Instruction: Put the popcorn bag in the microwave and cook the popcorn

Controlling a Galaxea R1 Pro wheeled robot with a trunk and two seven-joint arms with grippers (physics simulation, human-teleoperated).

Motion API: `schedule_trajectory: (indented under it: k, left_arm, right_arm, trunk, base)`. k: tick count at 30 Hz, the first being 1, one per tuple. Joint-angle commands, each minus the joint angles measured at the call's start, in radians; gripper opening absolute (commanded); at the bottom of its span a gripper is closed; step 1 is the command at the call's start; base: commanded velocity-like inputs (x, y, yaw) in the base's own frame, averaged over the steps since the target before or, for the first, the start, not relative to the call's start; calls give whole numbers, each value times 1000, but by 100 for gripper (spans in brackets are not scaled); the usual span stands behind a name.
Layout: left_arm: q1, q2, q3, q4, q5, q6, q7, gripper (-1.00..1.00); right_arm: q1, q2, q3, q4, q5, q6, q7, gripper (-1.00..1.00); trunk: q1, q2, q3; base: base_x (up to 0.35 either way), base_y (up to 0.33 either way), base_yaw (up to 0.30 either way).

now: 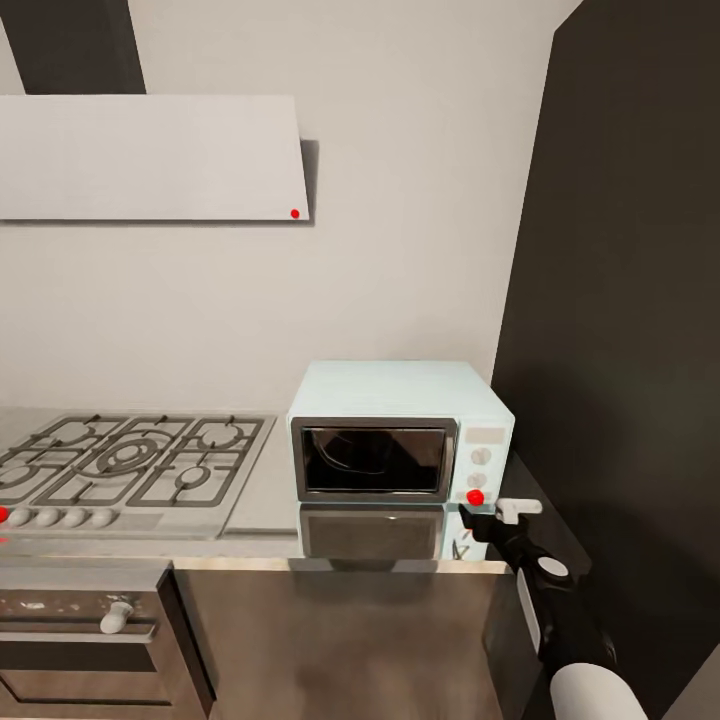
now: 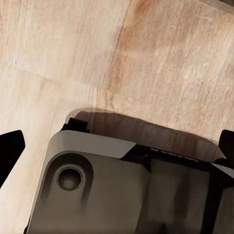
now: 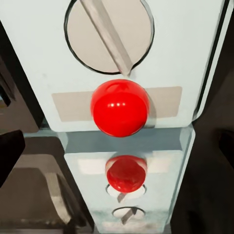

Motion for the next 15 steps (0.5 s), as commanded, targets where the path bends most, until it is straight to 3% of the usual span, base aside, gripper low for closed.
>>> schedule_trajectory:
  k: [1,4,5,15]
  left_arm:
    - [-1,0,-8,1,11,-3,-5,100]
    - [-1,0,-8,1,11,-3,-4,100]
    - [-1,0,-8,1,11,-3,-4,100]
    - [-1,0,-8,1,11,-3,-5,100]
  right_arm:
    - [-1,1,-6,-2,7,4,9,100]
    - [-1,0,-7,-2,11,5,10,100]
    - [-1,-1,-7,-2,12,5,10,-100]
    - [-1,-2,-8,-11,12,3,4,-100]
  trunk:
    - [0,-1,-1]
    - [0,-1,-1]
    - [0,-1,-1]
    - [0,-1,-1]
  base:
    - [0,0,0]
    - [0,0,0]
    - [0,0,0]
    - [0,0,0]
